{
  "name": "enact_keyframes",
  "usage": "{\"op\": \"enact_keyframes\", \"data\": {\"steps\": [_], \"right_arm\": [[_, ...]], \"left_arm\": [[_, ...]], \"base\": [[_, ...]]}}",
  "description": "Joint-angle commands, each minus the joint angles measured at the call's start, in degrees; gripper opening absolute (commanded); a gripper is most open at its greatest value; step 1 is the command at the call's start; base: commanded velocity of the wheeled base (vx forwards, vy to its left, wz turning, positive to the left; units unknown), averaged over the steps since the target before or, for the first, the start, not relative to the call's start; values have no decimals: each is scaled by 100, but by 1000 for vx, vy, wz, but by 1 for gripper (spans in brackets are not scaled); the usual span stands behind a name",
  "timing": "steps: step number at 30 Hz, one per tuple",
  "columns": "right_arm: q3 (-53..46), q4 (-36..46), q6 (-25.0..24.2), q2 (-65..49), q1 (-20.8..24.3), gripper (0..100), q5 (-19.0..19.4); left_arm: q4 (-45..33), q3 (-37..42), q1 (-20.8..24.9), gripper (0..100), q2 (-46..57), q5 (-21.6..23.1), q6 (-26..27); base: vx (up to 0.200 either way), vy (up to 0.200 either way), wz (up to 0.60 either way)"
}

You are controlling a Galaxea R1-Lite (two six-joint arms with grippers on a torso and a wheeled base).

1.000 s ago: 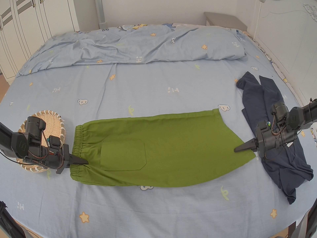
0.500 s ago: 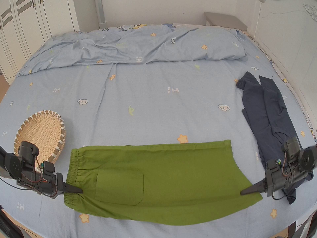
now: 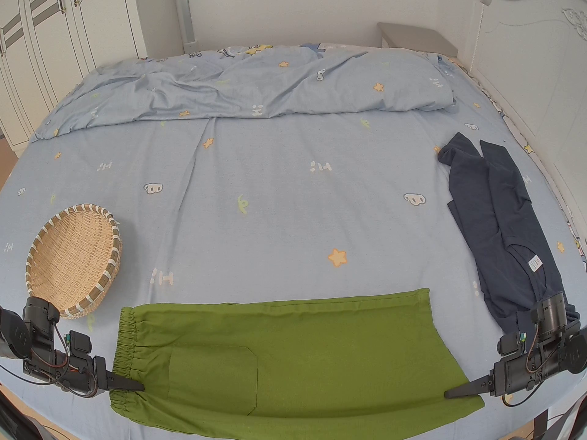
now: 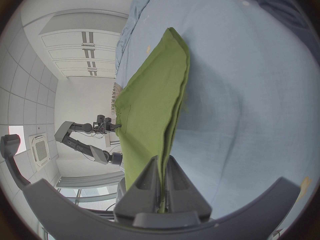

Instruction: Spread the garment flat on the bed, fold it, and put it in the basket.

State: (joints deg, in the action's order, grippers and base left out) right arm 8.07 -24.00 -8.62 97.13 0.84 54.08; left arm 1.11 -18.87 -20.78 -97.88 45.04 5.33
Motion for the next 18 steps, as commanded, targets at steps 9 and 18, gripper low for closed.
{"op": "enact_keyframes", "data": {"steps": [9,18], "right_arm": [[-165,-298,1,236,-93,100,-11],[485,-368,-61,-898,-234,100,-609]], "left_arm": [[-76,138,39,0,427,-22,3],[-1060,-424,417,0,1886,-294,-41]], "base": [[0,0,0],[0,0,0]]}}
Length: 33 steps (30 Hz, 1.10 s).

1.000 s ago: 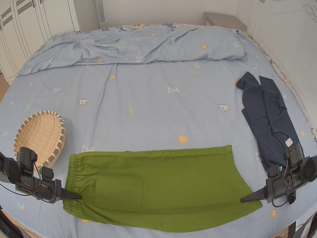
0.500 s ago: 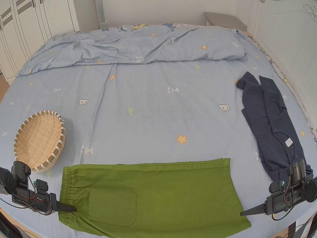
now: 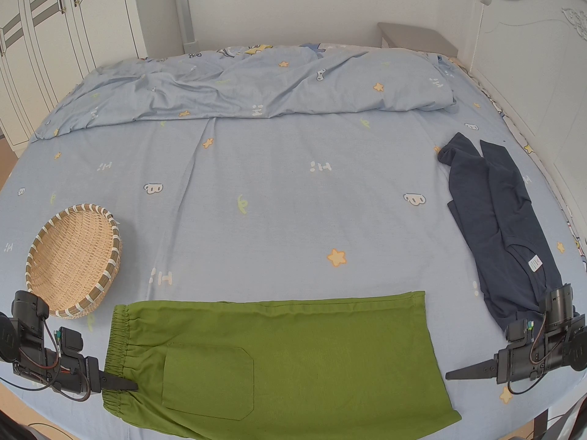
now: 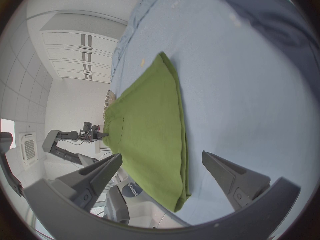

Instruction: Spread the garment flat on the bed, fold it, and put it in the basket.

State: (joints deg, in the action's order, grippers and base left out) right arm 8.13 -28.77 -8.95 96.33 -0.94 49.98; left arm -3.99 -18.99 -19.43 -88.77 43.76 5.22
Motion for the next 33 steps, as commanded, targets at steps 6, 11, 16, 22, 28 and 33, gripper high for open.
{"op": "enact_keyframes", "data": {"steps": [6,11,16,22,28,33], "right_arm": [[1771,1497,-46,-1398,50,100,-252],[2536,2112,-54,-1503,287,100,-322],[2553,2209,-54,-1503,393,100,-419],[2544,2227,-54,-1503,401,100,-419],[2518,2235,-54,-1565,410,100,-419],[2474,2244,-54,-1565,560,100,-445]], "left_arm": [[-2010,-1467,203,0,1512,-377,14],[-2291,-1915,54,0,1538,-395,23],[-2414,-2117,-245,0,1591,-395,164],[-2959,-2539,-395,0,1582,-413,278],[-2976,-2689,730,0,1600,-896,-38],[-2976,-3049,1829,0,1758,-1318,-548]], "base": [[0,0,0],[0,0,0],[0,0,0],[0,0,0],[0,0,0],[0,0,0]]}}
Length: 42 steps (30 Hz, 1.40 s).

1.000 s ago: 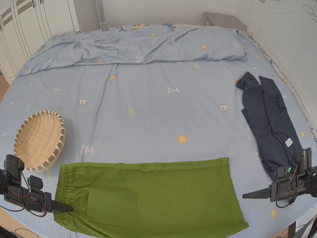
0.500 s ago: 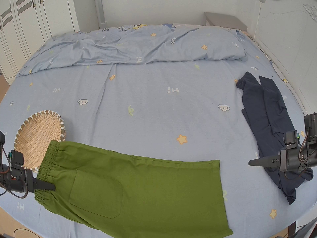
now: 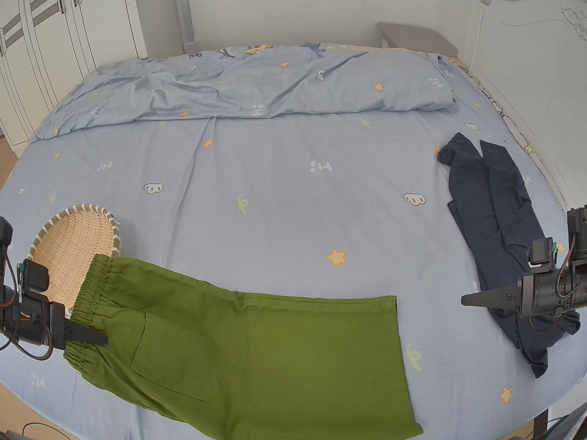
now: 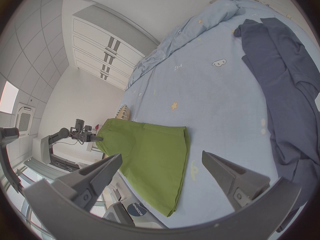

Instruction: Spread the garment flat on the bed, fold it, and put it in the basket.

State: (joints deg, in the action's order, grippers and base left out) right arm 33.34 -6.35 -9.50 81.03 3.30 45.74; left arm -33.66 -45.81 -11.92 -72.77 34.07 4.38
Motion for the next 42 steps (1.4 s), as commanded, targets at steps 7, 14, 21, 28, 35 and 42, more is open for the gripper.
{"op": "enact_keyframes", "data": {"steps": [7,14,21,28,35,42], "right_arm": [[-56,-6,0,-35,144,100,-127],[-126,-15,0,-35,443,100,-390],[-152,-15,-61,-79,566,100,-513],[-152,-15,-61,-79,566,100,-566],[-152,-50,-70,-70,540,100,-575],[-152,-59,-70,-35,522,100,-575]], "left_arm": [[-9,-806,2194,0,456,-604,-868],[149,-1211,3829,0,412,-1210,-1229],[685,-1264,4875,0,-194,-1597,-1220],[1063,-1334,5393,0,-801,-1852,-1220],[1309,-1747,6105,0,-1521,-1896,-1211],[1318,-2002,6378,0,-1996,-1878,-1176]], "base": [[0,0,0],[0,0,0],[0,0,0],[0,0,0],[0,0,0],[0,0,0]]}}
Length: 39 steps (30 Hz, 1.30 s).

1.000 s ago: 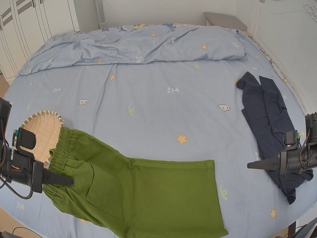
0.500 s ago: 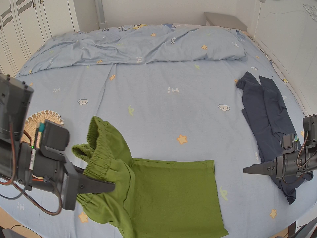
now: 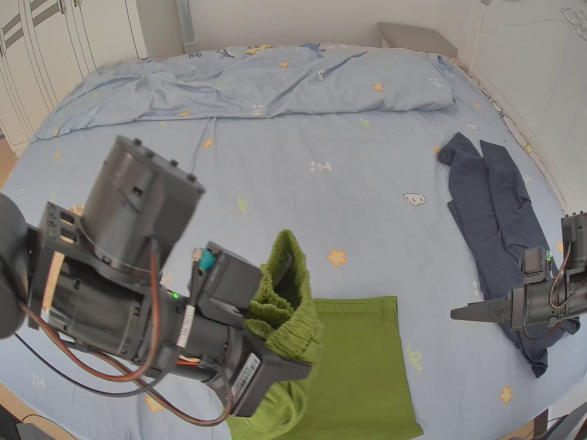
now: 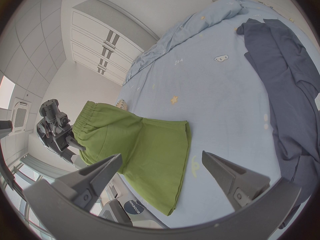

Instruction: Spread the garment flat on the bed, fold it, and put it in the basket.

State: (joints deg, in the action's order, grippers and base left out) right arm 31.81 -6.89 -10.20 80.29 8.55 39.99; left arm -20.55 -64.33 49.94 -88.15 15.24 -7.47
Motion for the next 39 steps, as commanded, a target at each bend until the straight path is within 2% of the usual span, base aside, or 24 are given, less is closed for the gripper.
{"op": "enact_keyframes", "data": {"steps": [1,7,8,12,23,24,29,36,37,39], "right_arm": [[1,-6,1,48,-2,100,1],[-8,-6,1,75,7,100,-8],[-8,-6,1,75,7,100,-8],[-8,-14,1,75,-2,100,-8],[-16,-14,1,145,16,100,1],[-16,-14,1,145,16,100,1],[-34,-32,1,171,16,100,1],[-78,-120,1,224,7,100,1],[-78,-120,1,224,7,100,1],[-87,-111,1,207,42,100,1]], "left_arm": [[16,-150,253,0,-510,5,9],[341,-115,437,0,-853,5,-35],[438,-124,613,0,-950,5,-123],[456,-150,806,0,-1081,5,-325],[807,-168,824,0,-1363,-3,-360],[860,-159,824,100,-1398,-3,-360],[1159,-124,841,100,-1521,5,-395],[2460,70,806,100,-1521,-21,-1318],[2460,70,806,100,-1521,-21,-1318],[3365,237,569,100,-1415,-109,-1740]], "base": [[0,0,0],[0,0,0],[0,0,0],[0,0,0],[0,0,0],[0,0,0],[0,0,0],[0,0,0],[0,0,0],[0,0,0]]}}
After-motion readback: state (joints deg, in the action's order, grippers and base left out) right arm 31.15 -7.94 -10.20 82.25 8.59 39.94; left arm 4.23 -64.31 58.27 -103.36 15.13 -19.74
